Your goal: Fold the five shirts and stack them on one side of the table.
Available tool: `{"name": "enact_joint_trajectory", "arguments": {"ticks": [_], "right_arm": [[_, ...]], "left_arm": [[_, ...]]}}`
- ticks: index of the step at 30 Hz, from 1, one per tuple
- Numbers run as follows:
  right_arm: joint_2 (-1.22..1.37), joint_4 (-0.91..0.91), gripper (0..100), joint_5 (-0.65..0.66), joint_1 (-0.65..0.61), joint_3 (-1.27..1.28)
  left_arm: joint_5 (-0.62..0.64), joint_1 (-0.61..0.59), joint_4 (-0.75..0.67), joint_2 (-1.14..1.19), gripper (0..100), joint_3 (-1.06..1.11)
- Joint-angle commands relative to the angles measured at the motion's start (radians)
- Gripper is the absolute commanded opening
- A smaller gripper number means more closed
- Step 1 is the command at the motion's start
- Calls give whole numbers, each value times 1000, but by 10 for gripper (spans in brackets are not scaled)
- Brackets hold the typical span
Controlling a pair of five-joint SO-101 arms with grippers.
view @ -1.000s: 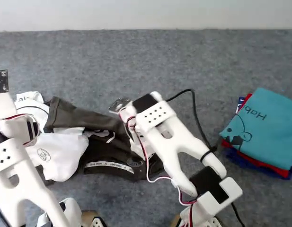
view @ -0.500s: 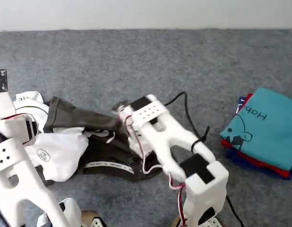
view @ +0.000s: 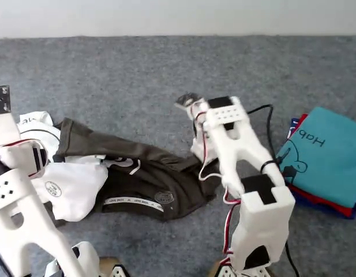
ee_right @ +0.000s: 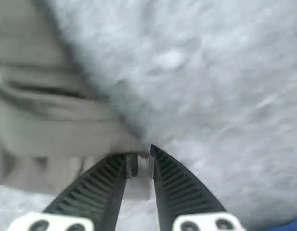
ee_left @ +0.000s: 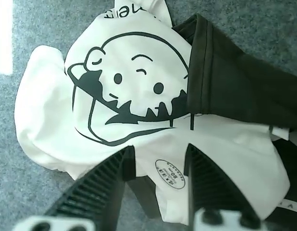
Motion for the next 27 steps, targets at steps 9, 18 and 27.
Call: {"name": "enact_joint_trajectory", "arguments": {"ticks": [9,18,27], "right_arm": [[96,332,62,48,88,-393],[107,397,289,9,67,-351],[239,397,289,2,-8,-348]], "left_arm": [[6,-5,-31,-6,174,16],[8,0,-31,-6,174,19],[8,0,-31,-5,173,22]]}}
